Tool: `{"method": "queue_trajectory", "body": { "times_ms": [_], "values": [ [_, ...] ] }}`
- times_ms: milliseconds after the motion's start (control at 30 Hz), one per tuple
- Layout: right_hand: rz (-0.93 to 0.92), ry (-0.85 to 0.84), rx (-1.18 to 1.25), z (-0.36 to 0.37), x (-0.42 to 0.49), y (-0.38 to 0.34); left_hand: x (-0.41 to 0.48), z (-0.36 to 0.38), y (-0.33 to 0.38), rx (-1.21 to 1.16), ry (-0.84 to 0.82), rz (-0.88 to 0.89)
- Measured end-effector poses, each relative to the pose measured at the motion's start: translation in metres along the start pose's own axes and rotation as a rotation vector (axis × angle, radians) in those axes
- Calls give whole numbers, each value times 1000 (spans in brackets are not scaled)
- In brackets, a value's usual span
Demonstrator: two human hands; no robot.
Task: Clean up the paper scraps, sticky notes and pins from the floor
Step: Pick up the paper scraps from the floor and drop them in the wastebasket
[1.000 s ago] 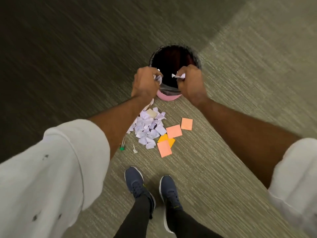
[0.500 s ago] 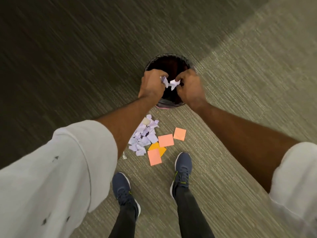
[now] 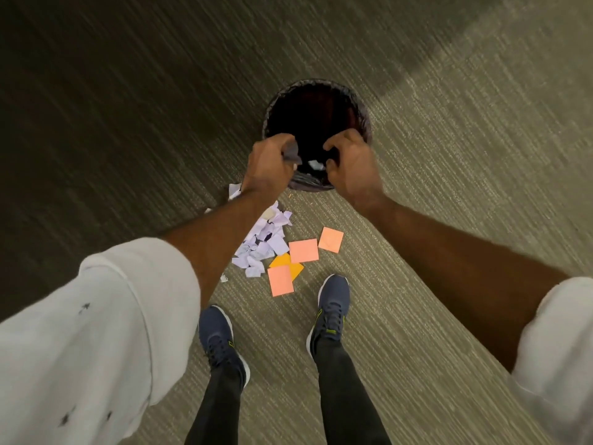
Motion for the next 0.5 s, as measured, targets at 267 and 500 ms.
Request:
{"method": "queue_trajectory", "body": {
  "times_ms": [267,500],
  "values": [
    [-142,-211,27,117,-65,-38,-74,22,-120,93,-62,-143],
    [-192,-415,-37,226,-125,-36,-130,69,-230,67,-150,-282]
  ]
}}
Point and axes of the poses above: each hand's wrist, its own x-axis towards the middle knuckle, its own z-axis out of the palm, y = z × x, the point moved 10 cm from there along x, towards the middle knuckle, and after that the axes turned 4 degrees about x, right-handed, at the moved point
